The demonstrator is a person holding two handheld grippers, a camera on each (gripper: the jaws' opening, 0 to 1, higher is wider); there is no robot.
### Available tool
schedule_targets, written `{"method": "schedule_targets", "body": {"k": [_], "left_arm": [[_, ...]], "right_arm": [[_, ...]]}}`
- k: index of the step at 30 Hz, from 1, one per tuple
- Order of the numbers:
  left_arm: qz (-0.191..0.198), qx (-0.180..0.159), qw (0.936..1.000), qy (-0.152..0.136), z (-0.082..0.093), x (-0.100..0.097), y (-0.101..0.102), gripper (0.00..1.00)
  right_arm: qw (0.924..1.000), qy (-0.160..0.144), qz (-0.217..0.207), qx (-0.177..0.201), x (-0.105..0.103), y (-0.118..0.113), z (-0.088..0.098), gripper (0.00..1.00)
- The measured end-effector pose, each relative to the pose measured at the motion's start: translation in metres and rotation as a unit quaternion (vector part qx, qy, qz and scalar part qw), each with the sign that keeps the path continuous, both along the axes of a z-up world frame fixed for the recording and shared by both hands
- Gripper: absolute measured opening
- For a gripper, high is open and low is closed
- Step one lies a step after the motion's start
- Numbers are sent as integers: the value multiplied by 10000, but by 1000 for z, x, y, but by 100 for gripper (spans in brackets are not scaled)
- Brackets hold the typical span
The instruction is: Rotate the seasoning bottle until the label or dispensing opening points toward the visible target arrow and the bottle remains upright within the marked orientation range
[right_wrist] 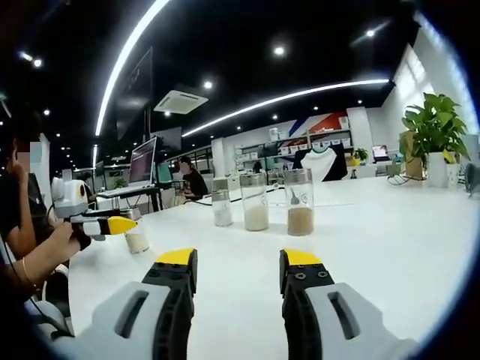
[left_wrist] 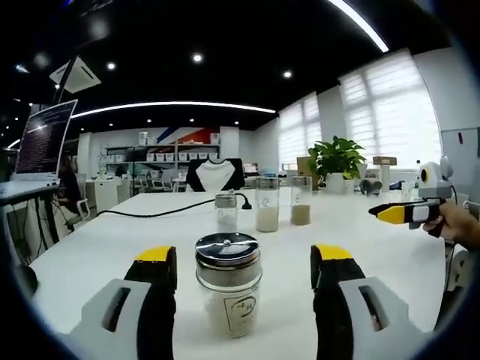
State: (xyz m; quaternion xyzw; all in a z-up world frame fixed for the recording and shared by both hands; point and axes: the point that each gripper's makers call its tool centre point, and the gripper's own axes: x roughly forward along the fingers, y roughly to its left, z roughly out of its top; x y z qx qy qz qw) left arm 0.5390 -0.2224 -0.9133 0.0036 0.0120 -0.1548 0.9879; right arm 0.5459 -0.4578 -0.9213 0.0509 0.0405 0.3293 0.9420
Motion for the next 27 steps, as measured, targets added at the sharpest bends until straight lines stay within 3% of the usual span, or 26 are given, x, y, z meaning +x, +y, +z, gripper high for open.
{"method": "schedule_targets", "body": {"k": [4,19,27], "left_arm": [[1,-91,9999,44,-1,0,-1,88],[102,-22,9999,63,0,1,-3,93],[287,205,9989,306,-10,2,2,100]], "right_arm": [[10000,-25,49,-42,-2,1,0,44],[10000,12,42,-47,-2,0,-1,44],[9999,42,45,-83,-1,0,-3,44]]}}
